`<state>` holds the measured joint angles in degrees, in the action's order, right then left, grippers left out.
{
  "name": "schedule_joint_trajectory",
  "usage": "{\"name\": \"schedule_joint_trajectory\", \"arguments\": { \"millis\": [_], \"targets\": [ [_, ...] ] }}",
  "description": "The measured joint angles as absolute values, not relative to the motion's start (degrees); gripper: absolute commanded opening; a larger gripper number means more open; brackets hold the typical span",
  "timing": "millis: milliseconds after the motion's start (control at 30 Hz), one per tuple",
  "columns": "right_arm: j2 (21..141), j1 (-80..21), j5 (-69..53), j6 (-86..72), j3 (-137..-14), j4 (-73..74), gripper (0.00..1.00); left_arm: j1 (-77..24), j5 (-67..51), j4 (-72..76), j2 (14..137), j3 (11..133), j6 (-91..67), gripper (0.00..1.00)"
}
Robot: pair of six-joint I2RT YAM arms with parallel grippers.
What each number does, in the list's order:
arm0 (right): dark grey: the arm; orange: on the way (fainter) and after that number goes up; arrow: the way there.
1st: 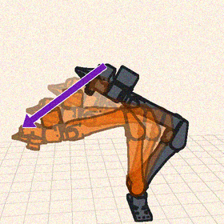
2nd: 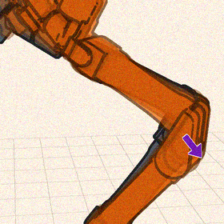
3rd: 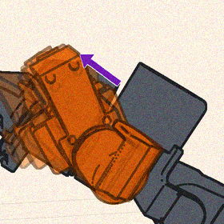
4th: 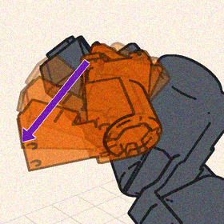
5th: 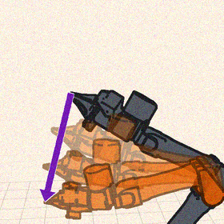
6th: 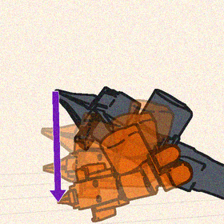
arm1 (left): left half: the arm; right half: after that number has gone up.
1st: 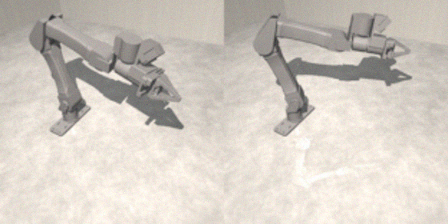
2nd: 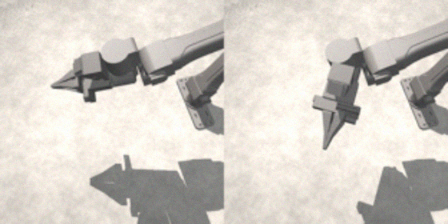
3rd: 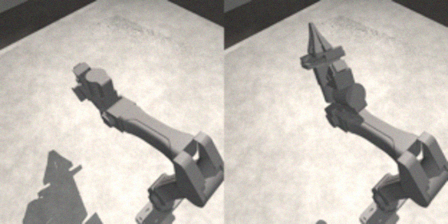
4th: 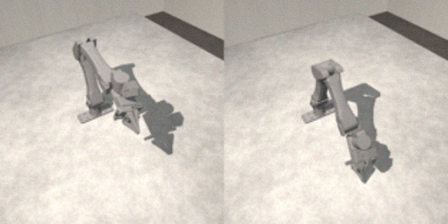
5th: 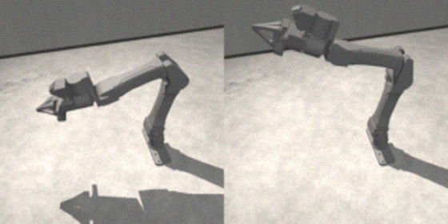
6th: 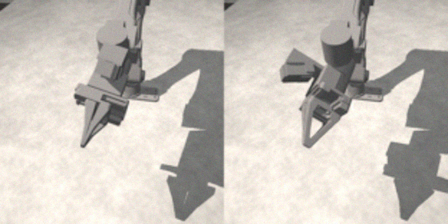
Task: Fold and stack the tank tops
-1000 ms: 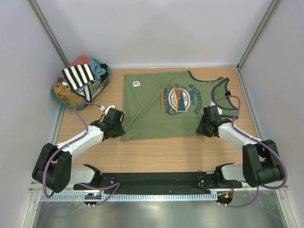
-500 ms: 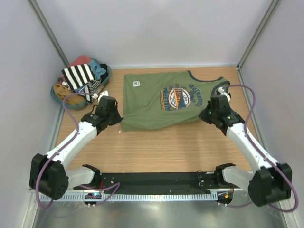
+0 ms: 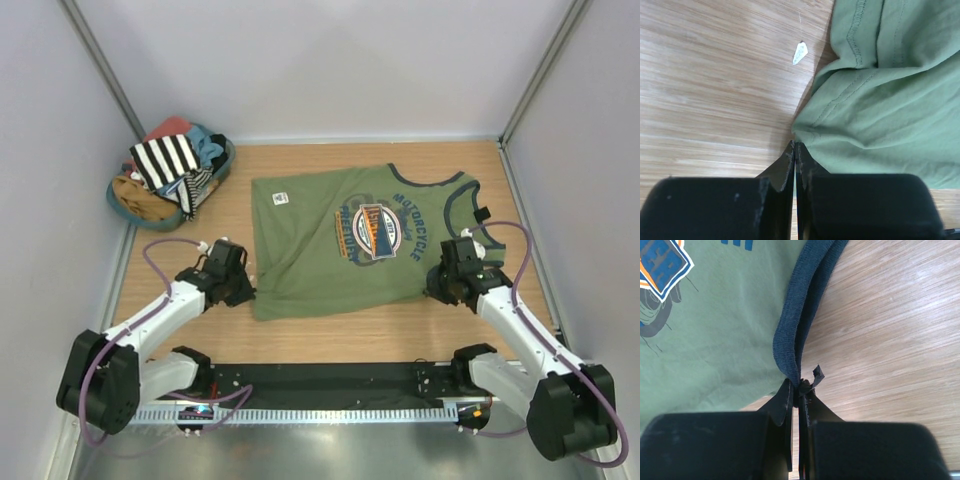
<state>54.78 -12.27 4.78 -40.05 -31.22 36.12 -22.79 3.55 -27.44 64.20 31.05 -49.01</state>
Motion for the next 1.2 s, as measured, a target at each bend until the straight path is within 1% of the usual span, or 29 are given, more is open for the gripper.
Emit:
{"name": "schedule_joint_trajectory", "arguments": {
  "millis": [267,400,433,467,500,567,633,667,767,900,1067,1200],
  "targets": [
    [59.7,-12.3,4.8,-39.5,-31.7,35.2,0.03,-23.1,2.0,-26.3,65.5,31.0,-48.9,0.00],
    [62.2,-12.3,5.4,-38.7,-34.7,35.2,0.03,-23.2,1.2,-26.2,65.5,31.3,-48.8,0.00],
    [62.8,-12.3,5.6,-38.4,-35.9,35.1,0.03,-23.2,0.5,-26.2,65.5,31.7,-48.8,0.02],
    [63.5,-12.3,5.9,-38.0,-37.1,34.9,0.03,-23.3,-0.2,-26.1,65.5,32.0,-48.8,0.12],
    [64.2,-12.3,6.0,-37.6,-38.3,34.8,0.03,-23.4,-0.8,-26.0,65.5,32.4,-48.6,0.19],
    [65.7,-12.3,6.2,-37.1,-40.4,34.1,0.03,-24.4,-1.3,-25.7,65.5,32.7,-48.4,0.41],
    [66.5,-12.3,6.2,-36.8,-41.3,33.3,0.03,-25.9,-1.3,-25.6,65.4,32.7,-48.6,0.47],
    [66.7,-12.3,6.2,-36.7,-41.3,33.0,0.03,-26.8,-1.2,-25.7,65.1,32.6,-48.9,0.54],
    [66.7,-12.3,6.0,-36.5,-40.9,32.8,0.03,-29.5,-1.1,-25.6,62.8,31.9,-49.7,0.61],
    [66.1,-12.3,5.7,-36.5,-38.9,32.2,0.03,-32.7,-0.4,-25.6,61.5,30.6,-51.3,0.62],
    [65.7,-12.3,5.4,-36.5,-37.5,32.2,0.03,-35.2,1.1,-26.3,62.2,28.7,-53.8,0.68],
    [64.2,-12.3,5.7,-36.6,-36.7,32.2,0.03,-36.2,3.7,-28.4,62.1,28.1,-55.5,0.69]
  ]
}}
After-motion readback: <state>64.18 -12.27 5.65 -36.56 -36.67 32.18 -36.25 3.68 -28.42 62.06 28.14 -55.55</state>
